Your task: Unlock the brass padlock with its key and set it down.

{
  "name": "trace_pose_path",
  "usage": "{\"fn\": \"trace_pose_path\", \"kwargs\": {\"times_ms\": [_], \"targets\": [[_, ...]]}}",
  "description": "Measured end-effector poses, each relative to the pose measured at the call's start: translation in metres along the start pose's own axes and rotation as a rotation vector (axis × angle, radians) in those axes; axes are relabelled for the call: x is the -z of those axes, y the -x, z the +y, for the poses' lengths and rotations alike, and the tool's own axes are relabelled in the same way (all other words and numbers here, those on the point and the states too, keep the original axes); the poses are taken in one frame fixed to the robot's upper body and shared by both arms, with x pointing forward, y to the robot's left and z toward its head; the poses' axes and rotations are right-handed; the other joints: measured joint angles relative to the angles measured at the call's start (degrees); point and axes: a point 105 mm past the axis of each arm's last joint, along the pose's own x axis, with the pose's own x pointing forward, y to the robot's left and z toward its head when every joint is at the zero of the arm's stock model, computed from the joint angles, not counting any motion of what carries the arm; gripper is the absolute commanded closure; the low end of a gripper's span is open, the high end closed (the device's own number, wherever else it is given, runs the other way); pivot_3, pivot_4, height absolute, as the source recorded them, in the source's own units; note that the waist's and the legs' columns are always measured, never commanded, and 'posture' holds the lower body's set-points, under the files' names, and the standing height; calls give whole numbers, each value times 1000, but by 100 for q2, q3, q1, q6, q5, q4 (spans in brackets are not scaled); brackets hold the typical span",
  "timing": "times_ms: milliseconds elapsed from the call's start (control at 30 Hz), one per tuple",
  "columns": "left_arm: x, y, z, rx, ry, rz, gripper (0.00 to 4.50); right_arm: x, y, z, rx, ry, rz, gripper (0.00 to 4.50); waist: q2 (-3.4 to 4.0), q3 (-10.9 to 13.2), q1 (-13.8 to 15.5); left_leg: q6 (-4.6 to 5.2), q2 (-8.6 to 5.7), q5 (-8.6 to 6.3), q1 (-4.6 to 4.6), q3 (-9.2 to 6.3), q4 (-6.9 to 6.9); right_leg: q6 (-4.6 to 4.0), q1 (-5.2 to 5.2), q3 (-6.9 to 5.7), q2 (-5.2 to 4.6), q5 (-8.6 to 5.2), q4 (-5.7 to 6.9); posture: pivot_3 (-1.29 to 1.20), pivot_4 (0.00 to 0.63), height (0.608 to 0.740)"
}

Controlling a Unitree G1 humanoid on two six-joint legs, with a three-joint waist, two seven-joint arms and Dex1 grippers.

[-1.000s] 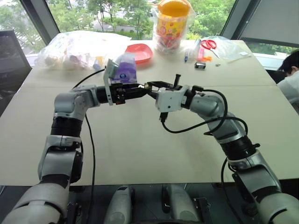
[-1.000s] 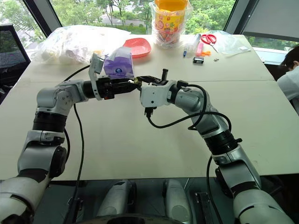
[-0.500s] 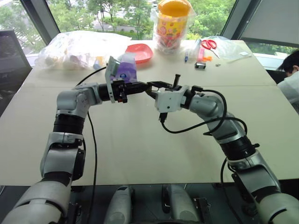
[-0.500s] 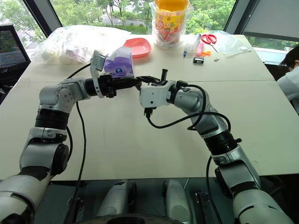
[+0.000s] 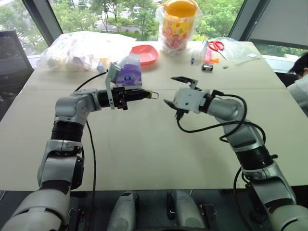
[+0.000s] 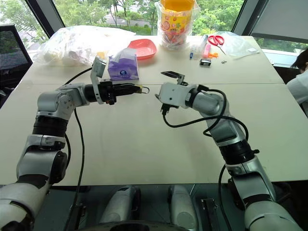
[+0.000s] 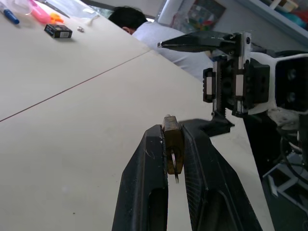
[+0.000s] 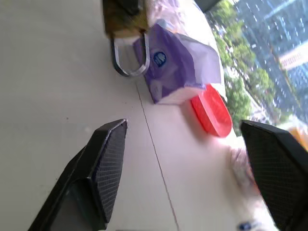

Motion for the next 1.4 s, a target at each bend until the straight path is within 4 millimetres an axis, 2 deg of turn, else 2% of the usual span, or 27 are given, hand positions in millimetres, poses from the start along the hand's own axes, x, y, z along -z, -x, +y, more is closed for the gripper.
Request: {"fn": "trace_pose_path", "kwargs": {"times_ms": [100, 133, 167, 333, 767, 1167, 1400], "targets": [[-3, -1, -10, 62, -35, -12, 4500, -24, 11, -6, 26, -417, -128, 3648, 0, 0, -9, 0, 10, 0, 3, -19, 0, -2, 0, -1, 3, 1, 6, 0, 150, 740], [-4, -3, -13, 83, -39, -19, 4500, -29, 13, -4, 2, -481, -135, 4234, 1, 0, 1, 0, 9, 0, 3, -24, 0, -2, 0, -1, 3, 1, 8, 0, 150, 740], [-5, -3, -15, 97, -40, -23, 4500, -31, 15, -1, -23, -527, -129, 4468, 1, 0, 2, 0, 9, 0, 4, -24, 1, -3, 1, -1, 3, 1, 8, 0, 150, 740], [-5, -4, -17, 115, -38, -29, 4500, -41, 16, 15, -104, -646, -108, 4468, 1, 0, 4, 0, 5, 0, 3, -24, 1, -5, 1, -1, 2, 0, 4, 0, 150, 740], [-7, -8, -26, 165, -69, -14, 4500, -42, 11, 28, -154, -638, -75, 4468, 1, 0, -1, 1, 3, 0, 0, -17, 0, -4, 0, -1, 2, 0, -1, 0, 150, 740], [-5, -7, -32, 183, -56, 5, 4500, -40, 8, 30, -168, -625, -74, 4468, 1, 0, -1, 1, 3, 0, -1, -18, 0, -3, 0, -1, 2, 0, -2, 0, 150, 740], [-3, -7, -33, 195, -45, 22, 4500, -37, 10, 34, -208, -680, -62, 4468, 0, 0, 1, 1, 3, 0, -1, -20, 0, -4, 0, -1, 1, 0, -2, 0, 150, 740]]}}
